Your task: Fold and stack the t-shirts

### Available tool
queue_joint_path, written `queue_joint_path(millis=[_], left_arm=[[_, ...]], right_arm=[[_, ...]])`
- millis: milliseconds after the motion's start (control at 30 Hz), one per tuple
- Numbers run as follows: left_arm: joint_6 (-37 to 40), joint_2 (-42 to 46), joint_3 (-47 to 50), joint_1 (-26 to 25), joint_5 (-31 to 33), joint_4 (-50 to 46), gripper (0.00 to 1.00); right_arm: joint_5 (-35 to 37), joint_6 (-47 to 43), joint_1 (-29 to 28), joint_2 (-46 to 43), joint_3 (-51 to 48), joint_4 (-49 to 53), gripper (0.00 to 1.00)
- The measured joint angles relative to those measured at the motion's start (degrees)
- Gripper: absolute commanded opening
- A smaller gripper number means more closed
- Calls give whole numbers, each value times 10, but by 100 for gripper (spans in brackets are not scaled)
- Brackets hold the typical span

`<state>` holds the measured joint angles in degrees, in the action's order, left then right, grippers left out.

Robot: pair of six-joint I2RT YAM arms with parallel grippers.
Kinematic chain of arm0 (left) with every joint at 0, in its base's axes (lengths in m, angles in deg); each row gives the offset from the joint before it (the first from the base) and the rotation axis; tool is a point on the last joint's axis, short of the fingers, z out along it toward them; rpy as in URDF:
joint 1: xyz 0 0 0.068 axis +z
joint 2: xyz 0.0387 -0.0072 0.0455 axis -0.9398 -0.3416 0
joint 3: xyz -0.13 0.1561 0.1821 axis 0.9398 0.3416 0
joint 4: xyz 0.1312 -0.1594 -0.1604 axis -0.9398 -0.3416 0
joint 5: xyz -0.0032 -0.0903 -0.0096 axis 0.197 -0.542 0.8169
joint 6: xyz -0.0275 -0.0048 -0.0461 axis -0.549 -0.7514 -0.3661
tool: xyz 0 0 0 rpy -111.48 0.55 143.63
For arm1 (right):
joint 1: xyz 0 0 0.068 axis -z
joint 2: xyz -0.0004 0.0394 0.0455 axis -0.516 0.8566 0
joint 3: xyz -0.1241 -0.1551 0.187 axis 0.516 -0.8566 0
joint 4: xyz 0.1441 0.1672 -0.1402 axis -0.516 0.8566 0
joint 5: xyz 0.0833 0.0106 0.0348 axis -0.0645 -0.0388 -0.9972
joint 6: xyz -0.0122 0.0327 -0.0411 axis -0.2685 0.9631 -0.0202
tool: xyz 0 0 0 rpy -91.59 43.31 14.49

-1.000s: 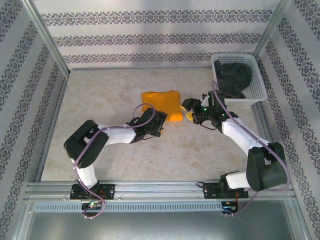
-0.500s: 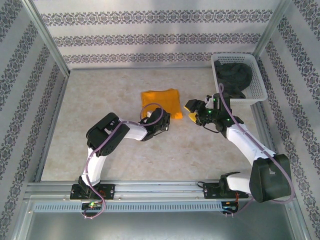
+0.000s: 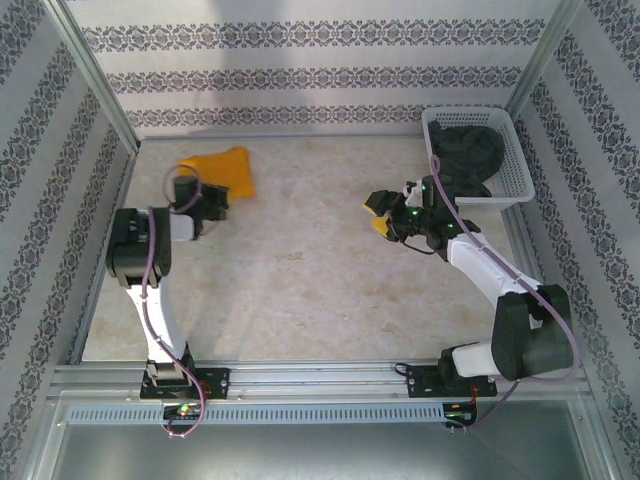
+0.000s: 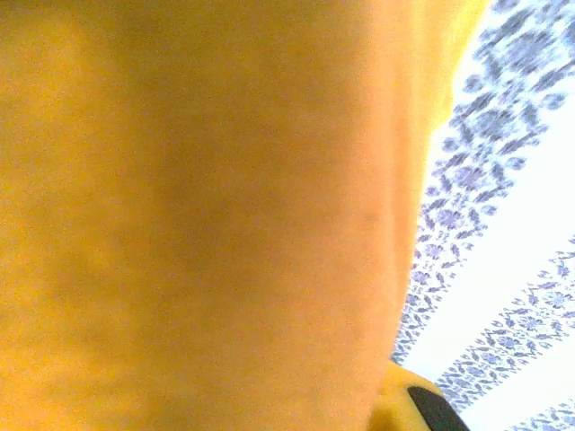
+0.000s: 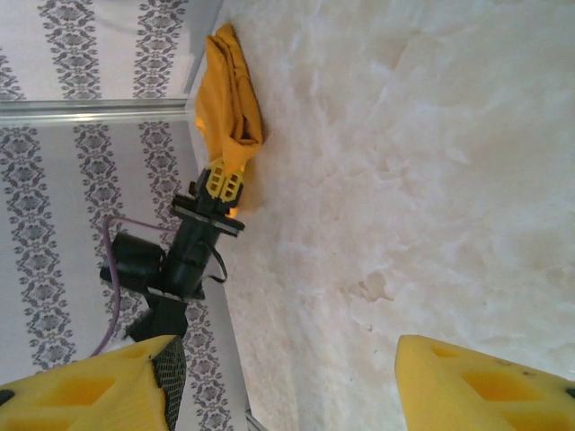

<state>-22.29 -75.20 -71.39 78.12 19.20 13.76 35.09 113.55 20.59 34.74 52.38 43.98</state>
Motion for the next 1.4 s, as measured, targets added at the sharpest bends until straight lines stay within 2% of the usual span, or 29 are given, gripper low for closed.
queue_joint_path(millis=[133,300,433,533,567,667,733,800,833,867,1000,1067,1167,1267,1367,1400], left_arm=[[150,-54,-131,86,-91,-131,0],[320,-95,-253,130,-130,-315,0],[377,-103,-268,142,-139,-372,0],[386,-109,-269,144,-145,-383,0],[386,-110,-269,144,-147,-383,8],[390,-106,-263,144,-143,-380,52],[389,-78,-231,144,-134,-367,100],[387,-22,-184,140,-111,-370,100],[384,14,-159,138,-99,-374,100],[378,47,-137,135,-87,-375,100],[351,226,-30,93,-4,-360,100],[334,337,50,43,67,-326,100],[322,487,144,-67,194,-332,100],[319,555,153,-161,342,-398,100],[326,577,124,-227,509,-511,100],[342,584,122,-238,546,-530,100]], right_arm=[[-8,0,-10,22,26,-8,64],[-10,1,-17,33,47,-10,64],[-12,1,-19,40,62,-10,64],[-13,2,-24,47,67,-14,65],[-13,2,-25,49,67,-17,65],[-17,9,-33,51,67,-51,67],[-17,13,-37,49,67,-87,68],[-14,15,-40,42,67,-110,72],[-11,17,-41,37,67,-117,96],[-7,17,-42,32,67,-122,98],[16,14,-40,6,67,-119,98],[30,12,-34,-7,67,-104,98],[73,-24,-16,-33,71,-33,98],[153,-102,-7,-70,96,84,98],[261,-191,-14,-104,135,193,98],[304,-214,-21,-116,142,219,98]])
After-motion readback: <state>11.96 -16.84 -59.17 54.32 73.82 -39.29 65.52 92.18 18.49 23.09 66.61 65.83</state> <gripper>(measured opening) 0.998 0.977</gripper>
